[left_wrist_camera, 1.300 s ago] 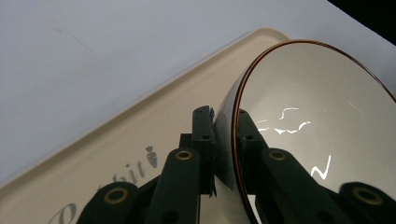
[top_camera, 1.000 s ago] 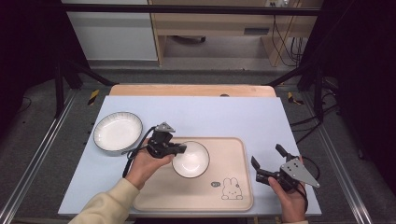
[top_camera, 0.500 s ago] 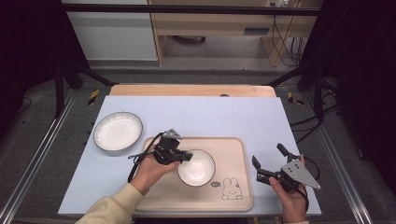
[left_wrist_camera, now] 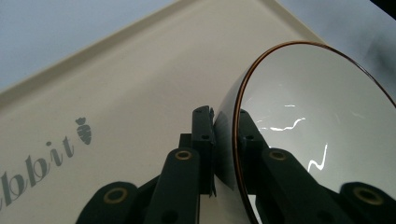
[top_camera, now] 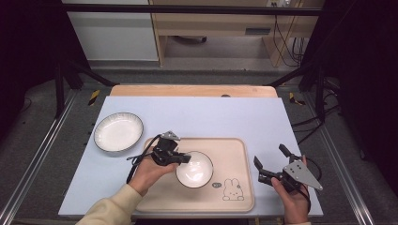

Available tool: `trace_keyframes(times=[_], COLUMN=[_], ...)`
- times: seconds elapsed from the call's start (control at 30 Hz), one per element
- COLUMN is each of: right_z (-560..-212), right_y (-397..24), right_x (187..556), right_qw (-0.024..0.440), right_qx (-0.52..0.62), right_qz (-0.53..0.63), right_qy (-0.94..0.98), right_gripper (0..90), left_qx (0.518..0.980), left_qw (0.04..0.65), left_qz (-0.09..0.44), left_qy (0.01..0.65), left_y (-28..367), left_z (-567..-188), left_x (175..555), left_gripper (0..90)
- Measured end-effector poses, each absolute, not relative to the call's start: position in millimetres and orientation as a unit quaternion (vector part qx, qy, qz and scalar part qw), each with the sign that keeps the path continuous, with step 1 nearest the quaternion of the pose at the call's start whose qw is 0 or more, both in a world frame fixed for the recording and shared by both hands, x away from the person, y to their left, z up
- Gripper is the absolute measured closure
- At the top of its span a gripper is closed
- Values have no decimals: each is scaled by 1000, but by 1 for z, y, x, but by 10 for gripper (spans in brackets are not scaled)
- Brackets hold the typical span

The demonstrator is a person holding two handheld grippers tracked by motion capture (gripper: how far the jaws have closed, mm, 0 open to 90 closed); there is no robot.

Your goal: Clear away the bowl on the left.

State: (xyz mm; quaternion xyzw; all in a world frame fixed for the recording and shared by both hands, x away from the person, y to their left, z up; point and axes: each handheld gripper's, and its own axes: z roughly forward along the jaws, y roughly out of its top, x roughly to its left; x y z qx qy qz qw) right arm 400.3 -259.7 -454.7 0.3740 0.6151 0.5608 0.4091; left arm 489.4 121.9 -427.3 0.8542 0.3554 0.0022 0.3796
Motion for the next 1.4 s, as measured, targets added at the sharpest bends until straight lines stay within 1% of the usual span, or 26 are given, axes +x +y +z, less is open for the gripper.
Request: trace_keyframes(times=[0.27, 0.63, 0.67, 0.8, 1.4], right_z=[-455, -455, -455, -455, -455], right_y=[-260, -260, -260, -260, -260], right_x=[400, 400, 400, 400, 400], right_qw=[408, 407, 407, 407, 407], right_qx=[375, 376, 376, 377, 378], right_qz=[561, 560, 559, 559, 560], right_qy=[615, 616, 617, 616, 615], right_gripper=[34, 35, 35, 35, 36], left_qx=[851, 853, 857, 851, 852], left_qw=[379, 370, 364, 371, 363], left_qz=[-13, -16, -17, -20, -35], left_qy=[364, 368, 364, 370, 376], left_y=[123, 122, 123, 123, 125], left_z=[-434, -442, -442, -443, -445], left_x=[491, 493, 494, 494, 497], left_gripper=[818, 817, 817, 817, 818])
